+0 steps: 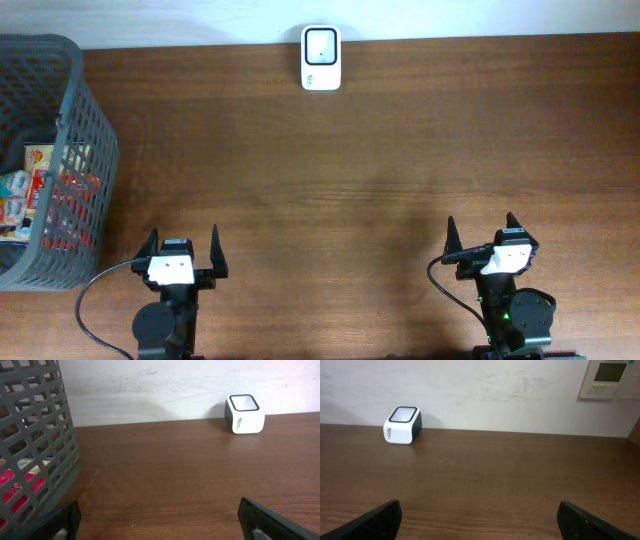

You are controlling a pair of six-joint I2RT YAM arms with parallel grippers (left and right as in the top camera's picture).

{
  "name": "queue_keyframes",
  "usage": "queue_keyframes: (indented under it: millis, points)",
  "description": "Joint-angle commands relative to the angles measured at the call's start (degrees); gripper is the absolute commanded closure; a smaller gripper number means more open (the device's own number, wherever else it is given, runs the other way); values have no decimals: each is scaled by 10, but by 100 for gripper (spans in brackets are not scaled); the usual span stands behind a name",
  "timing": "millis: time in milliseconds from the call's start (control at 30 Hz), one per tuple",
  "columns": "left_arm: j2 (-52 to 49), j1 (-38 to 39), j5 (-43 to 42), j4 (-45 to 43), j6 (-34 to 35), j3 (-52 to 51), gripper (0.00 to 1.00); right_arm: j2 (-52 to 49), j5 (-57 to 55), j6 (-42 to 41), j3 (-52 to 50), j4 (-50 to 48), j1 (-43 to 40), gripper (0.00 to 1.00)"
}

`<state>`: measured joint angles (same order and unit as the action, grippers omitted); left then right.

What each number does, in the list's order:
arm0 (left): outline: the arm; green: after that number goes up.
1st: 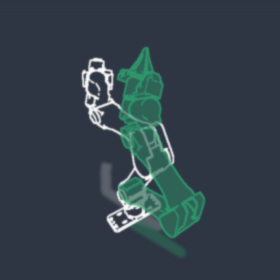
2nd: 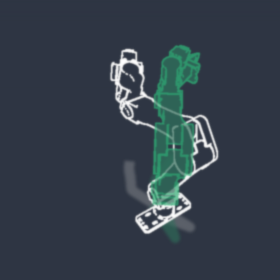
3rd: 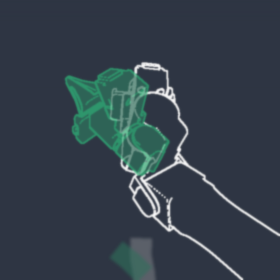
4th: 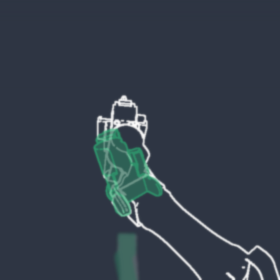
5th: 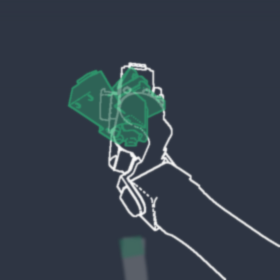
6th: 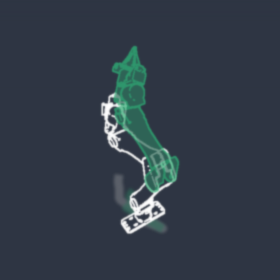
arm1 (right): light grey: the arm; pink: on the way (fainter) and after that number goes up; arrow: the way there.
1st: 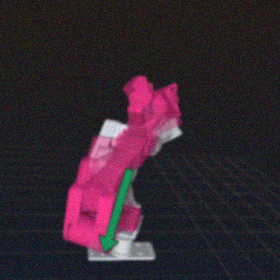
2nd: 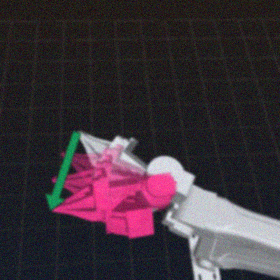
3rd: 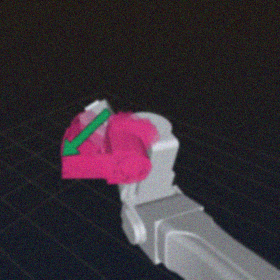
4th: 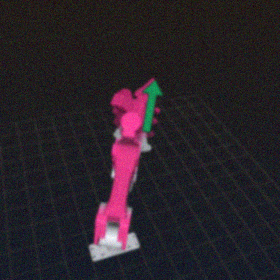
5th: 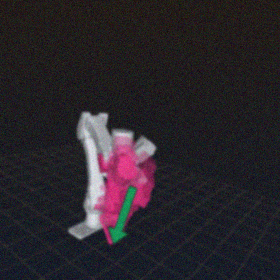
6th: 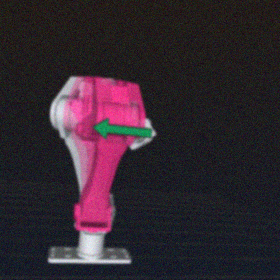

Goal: Scan the item barcode
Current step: 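Move the left gripper toward the grey basket on the left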

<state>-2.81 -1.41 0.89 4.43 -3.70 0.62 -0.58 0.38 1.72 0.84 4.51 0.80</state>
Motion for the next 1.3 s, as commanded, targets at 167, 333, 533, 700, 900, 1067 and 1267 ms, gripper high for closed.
queue_keyframes:
  millis: [167, 333, 533, 700, 900, 1067, 1267]
  points:
    - [-1, 3, 4, 3, -12, -1, 1, 4, -7, 0, -5, 1, 3, 1]
    - [-1, 3, 4, 3, -11, -1, 1, 4, -7, 0, -5, 1, 3, 1]
    - [-1, 3, 4, 3, -12, -1, 1, 4, -7, 0, -5, 1, 3, 1]
    - [-1, 3, 4, 3, -12, -1, 1, 4, -7, 0, -5, 1, 3, 2]
    - [-1, 3, 4, 3, -11, -1, 1, 4, -7, 0, -5, 1, 3, 1]
    - [-1, 4, -322, -116, -11, -1, 1, 4, -7, 0, -5, 1, 3, 1]
    - [-2, 4, -273, -239, 35, 142, 1, 4, -7, 0, -5, 1, 3, 1]
